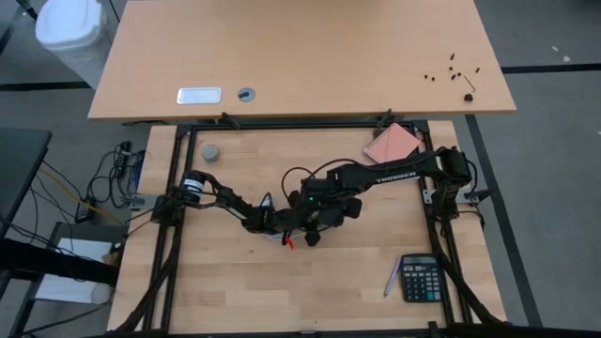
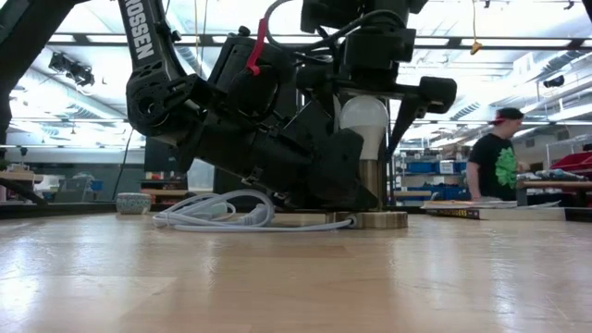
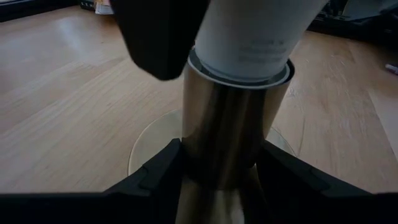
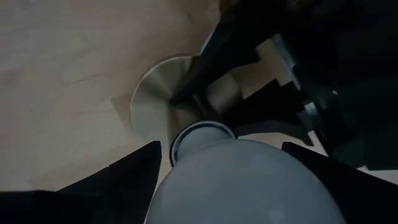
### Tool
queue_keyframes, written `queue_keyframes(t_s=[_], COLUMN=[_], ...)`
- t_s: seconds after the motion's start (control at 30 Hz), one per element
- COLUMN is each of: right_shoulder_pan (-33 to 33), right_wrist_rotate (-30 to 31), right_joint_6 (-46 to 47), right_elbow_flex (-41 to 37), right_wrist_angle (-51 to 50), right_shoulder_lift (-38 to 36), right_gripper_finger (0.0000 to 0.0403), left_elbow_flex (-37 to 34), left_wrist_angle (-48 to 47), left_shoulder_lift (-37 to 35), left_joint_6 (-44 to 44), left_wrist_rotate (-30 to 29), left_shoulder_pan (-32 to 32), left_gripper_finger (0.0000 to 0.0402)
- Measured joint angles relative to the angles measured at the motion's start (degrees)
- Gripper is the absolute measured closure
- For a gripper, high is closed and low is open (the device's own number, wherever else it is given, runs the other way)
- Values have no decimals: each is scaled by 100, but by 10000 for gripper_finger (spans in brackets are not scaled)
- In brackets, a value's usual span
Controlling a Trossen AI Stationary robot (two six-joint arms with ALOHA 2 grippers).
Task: Screw lightbulb
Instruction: Insert the lightbulb into the lamp
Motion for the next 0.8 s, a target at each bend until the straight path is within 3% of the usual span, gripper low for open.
queue_keyframes(t_s=[0.43, 0.8], right_shoulder_pan=[-42, -56], right_wrist_rotate=[-155, -313], right_joint_6=[302, 1423], right_elbow_flex=[-4, -4], right_wrist_angle=[72, 78], right_shoulder_lift=[0, 0], right_gripper_finger=[154, 137], left_elbow_flex=[-1, -1], left_wrist_angle=[-4, 3], left_shoulder_lift=[0, 0], left_joint_6=[9, 22], left_wrist_rotate=[-5, 20], left_shoulder_pan=[0, 0], left_gripper_finger=[208, 208])
